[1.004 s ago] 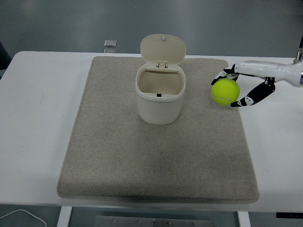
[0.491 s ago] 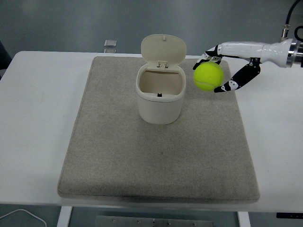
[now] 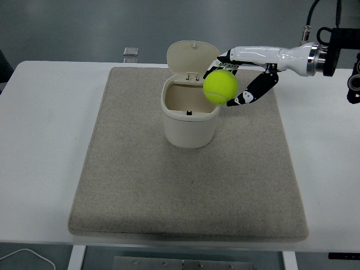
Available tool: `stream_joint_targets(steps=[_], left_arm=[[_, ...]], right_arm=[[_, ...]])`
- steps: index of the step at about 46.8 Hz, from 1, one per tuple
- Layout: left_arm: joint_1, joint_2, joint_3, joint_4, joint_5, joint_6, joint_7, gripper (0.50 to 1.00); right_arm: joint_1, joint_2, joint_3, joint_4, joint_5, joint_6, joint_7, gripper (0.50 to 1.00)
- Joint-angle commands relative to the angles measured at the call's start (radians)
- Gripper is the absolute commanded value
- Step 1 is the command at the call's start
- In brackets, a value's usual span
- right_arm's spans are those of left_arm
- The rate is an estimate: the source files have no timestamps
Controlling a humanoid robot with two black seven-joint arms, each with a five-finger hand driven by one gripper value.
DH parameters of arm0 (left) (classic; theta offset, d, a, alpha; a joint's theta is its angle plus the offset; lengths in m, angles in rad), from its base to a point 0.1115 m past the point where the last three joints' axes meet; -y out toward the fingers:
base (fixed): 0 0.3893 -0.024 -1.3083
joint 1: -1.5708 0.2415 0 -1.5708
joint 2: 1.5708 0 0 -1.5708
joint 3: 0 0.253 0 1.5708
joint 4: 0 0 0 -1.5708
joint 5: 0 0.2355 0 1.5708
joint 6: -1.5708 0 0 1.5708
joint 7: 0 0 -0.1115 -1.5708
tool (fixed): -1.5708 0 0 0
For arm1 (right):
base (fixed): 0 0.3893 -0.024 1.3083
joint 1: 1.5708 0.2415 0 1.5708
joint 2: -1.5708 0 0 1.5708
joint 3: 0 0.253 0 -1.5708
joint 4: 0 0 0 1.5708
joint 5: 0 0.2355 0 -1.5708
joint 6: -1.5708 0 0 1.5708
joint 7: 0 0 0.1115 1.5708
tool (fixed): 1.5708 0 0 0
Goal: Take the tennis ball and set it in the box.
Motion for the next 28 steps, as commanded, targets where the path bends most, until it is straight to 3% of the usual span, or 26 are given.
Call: stream_joint_targets(steps=[1, 8, 18, 28], left_arm=[[0.000, 0.000, 0.000, 0.000, 0.000, 0.000, 0.000, 0.992], [0.000, 0.000, 0.000, -0.001, 0.000, 0.000, 0.000, 0.992], [0.000, 0.000, 0.000, 0.000, 0.000, 0.000, 0.000, 0.992], [0.000, 0.000, 0.000, -0.001, 0.000, 0.000, 0.000, 0.992]], right_arm=[[0.009, 0.011, 0.000, 0.001, 0.028, 0.001, -0.027, 0.611], [0.012, 0.016, 0.000, 0.001, 0.071, 0.003, -0.069, 0.648], [0.009, 0.036, 0.000, 0.001, 0.083, 0.001, -0.092, 0.713], [0.006, 0.042, 0.000, 0.001, 0.095, 0.000, -0.121, 0.748]])
